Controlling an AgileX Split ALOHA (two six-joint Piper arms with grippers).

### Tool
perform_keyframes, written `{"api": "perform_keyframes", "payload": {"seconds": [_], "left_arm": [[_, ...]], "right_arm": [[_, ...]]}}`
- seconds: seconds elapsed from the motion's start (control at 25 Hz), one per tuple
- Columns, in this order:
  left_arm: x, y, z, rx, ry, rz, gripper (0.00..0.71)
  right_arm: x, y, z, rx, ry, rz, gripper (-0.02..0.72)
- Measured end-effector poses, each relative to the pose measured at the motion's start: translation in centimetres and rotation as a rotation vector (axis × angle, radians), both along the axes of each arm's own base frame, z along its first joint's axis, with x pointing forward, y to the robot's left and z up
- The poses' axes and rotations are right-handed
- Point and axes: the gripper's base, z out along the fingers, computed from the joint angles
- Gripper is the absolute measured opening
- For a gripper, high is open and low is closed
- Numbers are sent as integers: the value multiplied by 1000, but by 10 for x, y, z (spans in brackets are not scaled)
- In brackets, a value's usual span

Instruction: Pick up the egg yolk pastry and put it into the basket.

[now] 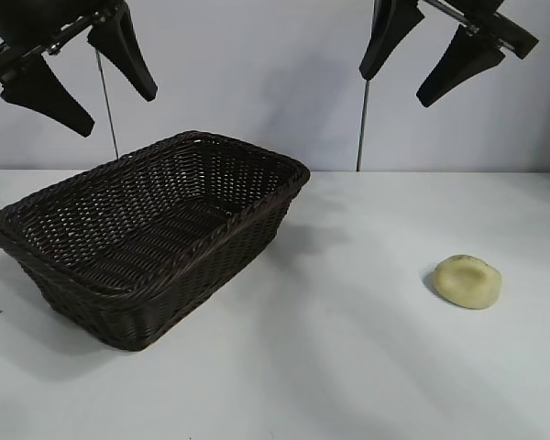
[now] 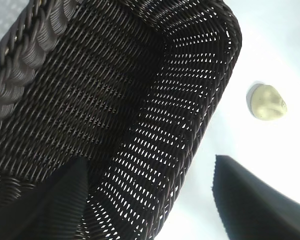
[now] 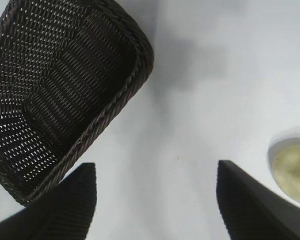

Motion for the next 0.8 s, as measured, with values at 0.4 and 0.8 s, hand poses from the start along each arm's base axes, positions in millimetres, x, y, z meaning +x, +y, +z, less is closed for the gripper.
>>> {"api": "perform_keyframes", "payload": {"seconds": [0.4,0.8], "left_arm": [[0,0,0,0,0,0,514],[0,0,0,0,0,0,514]], "right_arm": [[0,0,0,0,0,0,496],[1,0,0,2,-13,-6,496]]}}
